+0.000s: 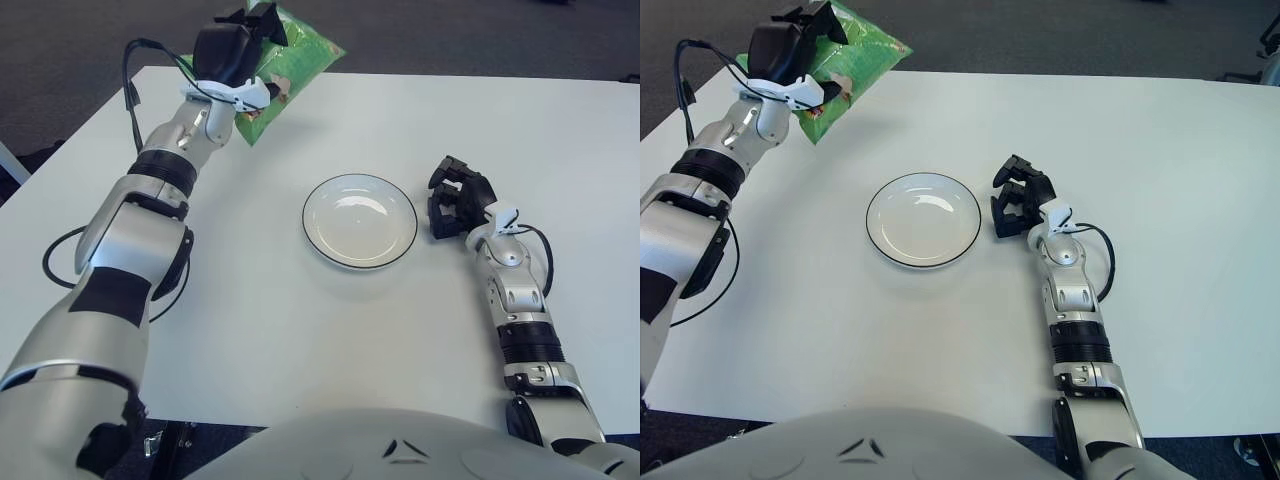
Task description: Put the snack into the plate.
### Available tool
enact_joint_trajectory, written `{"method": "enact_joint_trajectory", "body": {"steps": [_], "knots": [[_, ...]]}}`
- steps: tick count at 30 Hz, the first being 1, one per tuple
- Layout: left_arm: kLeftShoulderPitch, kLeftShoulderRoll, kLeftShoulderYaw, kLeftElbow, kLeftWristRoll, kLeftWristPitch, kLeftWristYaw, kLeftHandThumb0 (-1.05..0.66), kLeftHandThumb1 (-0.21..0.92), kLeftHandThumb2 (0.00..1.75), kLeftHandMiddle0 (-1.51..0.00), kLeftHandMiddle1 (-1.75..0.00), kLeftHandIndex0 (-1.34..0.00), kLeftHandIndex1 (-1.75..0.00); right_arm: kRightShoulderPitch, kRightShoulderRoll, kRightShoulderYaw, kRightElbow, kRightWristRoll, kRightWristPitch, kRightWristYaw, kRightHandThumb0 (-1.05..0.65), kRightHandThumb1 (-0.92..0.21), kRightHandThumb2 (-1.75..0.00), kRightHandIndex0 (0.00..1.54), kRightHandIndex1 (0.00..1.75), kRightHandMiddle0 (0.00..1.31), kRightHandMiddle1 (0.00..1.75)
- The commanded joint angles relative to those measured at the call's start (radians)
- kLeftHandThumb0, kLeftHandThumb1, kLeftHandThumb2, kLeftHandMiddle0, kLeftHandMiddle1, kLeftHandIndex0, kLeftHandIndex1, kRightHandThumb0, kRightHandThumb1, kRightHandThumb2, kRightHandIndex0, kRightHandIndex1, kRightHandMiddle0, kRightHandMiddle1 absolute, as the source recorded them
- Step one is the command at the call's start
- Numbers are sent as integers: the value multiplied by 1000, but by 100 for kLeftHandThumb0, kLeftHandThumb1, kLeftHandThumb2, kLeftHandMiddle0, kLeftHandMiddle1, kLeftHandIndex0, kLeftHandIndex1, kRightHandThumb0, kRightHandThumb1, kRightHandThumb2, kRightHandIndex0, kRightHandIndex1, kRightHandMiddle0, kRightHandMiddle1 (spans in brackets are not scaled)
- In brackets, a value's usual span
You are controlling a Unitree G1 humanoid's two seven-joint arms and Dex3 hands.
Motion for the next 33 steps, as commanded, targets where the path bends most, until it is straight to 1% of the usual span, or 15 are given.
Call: {"method": "enact_joint_trajectory", "body": {"steps": [1,6,10,11,13,15,18,20,22,25,27,30,33], "knots": [[14,18,37,-30,-43,-36,-38,0,-7,175,-89,-172,-70,-175,90,-5,13,101,-23,65,5,0,-4,-163,83,172,58,175],[39,22,73,-83,-90,-80,-105,0,-7,175,-88,-174,-69,-175,91,-3,14,100,-21,64,6,0,-4,-163,83,173,58,175],[67,24,83,-144,-92,-80,-132,0,-6,175,-87,-175,-69,-175,92,-2,15,96,-22,65,4,0,-4,-163,83,173,58,175],[91,22,84,-190,-90,-78,-140,0,-6,175,-87,-175,-69,-175,92,-2,15,97,-22,65,4,0,-4,-163,83,173,58,175],[157,25,86,-305,-98,-112,-176,0,-7,175,-88,-173,-69,-175,91,-2,15,97,-21,68,4,0,-4,-164,82,173,59,175],[187,30,89,-347,-116,-159,-217,0,-7,175,-89,-172,-69,-175,91,-2,15,98,-23,72,3,0,-4,-164,82,174,59,175],[204,45,85,-352,-146,-271,-281,0,-8,175,-90,-170,-69,-175,90,-4,19,96,-34,80,-8,0,-4,-164,82,173,59,175],[210,49,89,-351,-152,-316,-306,0,-8,175,-92,-168,-70,-175,90,-4,22,93,-38,83,-13,0,-4,-163,82,173,59,175],[210,57,87,-340,-144,-379,-321,0,-9,175,-93,-166,-70,-175,89,-5,26,92,-40,85,-17,0,-4,-163,82,173,59,175],[215,61,92,-340,-136,-437,-340,0,-10,175,-95,-163,-71,-175,89,-6,28,90,-38,88,-18,0,-4,-164,82,174,59,175],[223,64,95,-348,-138,-472,-358,0,-11,175,-96,-161,-71,-175,89,-6,29,88,-36,91,-17,-1,-2,-166,83,174,61,175],[241,63,101,-365,-186,-537,-413,0,-11,175,-97,-160,-72,-175,87,-6,31,87,-33,98,-17,-1,1,-170,86,174,63,175],[251,56,110,-365,-223,-579,-452,0,-11,175,-97,-159,-72,-175,83,-8,33,90,-37,99,-20,-1,2,-171,86,175,64,175]]}}
